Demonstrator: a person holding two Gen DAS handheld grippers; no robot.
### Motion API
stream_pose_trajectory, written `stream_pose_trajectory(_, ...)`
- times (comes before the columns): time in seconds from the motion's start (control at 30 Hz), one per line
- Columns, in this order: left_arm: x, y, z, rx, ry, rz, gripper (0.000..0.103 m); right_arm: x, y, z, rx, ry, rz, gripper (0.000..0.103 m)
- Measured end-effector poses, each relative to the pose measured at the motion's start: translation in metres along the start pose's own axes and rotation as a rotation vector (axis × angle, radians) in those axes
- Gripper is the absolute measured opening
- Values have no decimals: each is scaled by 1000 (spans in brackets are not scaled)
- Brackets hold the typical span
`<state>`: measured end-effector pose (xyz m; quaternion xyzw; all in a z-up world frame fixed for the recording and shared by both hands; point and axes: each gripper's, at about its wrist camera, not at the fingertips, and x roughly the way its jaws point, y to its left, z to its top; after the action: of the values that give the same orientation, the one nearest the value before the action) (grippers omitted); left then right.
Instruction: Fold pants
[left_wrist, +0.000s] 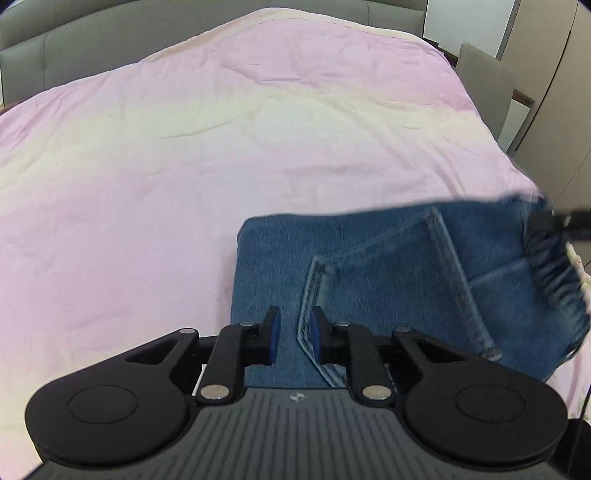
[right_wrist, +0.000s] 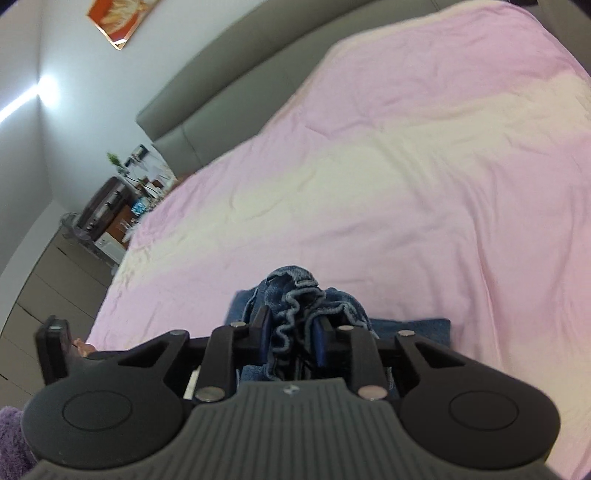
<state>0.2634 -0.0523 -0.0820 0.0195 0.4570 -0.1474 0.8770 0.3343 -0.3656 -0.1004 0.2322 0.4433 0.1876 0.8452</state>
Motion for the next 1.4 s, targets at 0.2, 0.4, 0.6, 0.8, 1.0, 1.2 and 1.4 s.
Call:
stream_pose_trajectory(0.2, 29, -1, 15, 4, 25, 24, 20, 30, -75, -23, 157, 54, -105, 19)
stream_pose_trajectory(0.4, 33, 4, 12, -18, 27, 11, 20, 21, -59, -19, 63, 73, -151, 35)
stream_pose_trajectory(0.6, 8, 4, -8, 15, 8, -22, 20, -22, 6, -33, -215, -41, -259, 39)
stream_pose_trajectory(0.8, -19, 0, -37, 37, -20, -74, 20, -38, 59, -81, -378, -57, -230, 38)
stream_pose_trajectory(1.0, -16, 9, -72, 33, 15, -57, 20, -10, 47, -126, -460, 0, -393, 37)
stream_pose_trajectory(1.2, -3, 18, -97, 40, 38, -46, 20, 15, 12, -140, -384, 35, -403, 43)
stream_pose_trajectory(1.4, 19, 15, -109, 70, 98, -7, 17, 32, 4, -135, -370, 89, -418, 48)
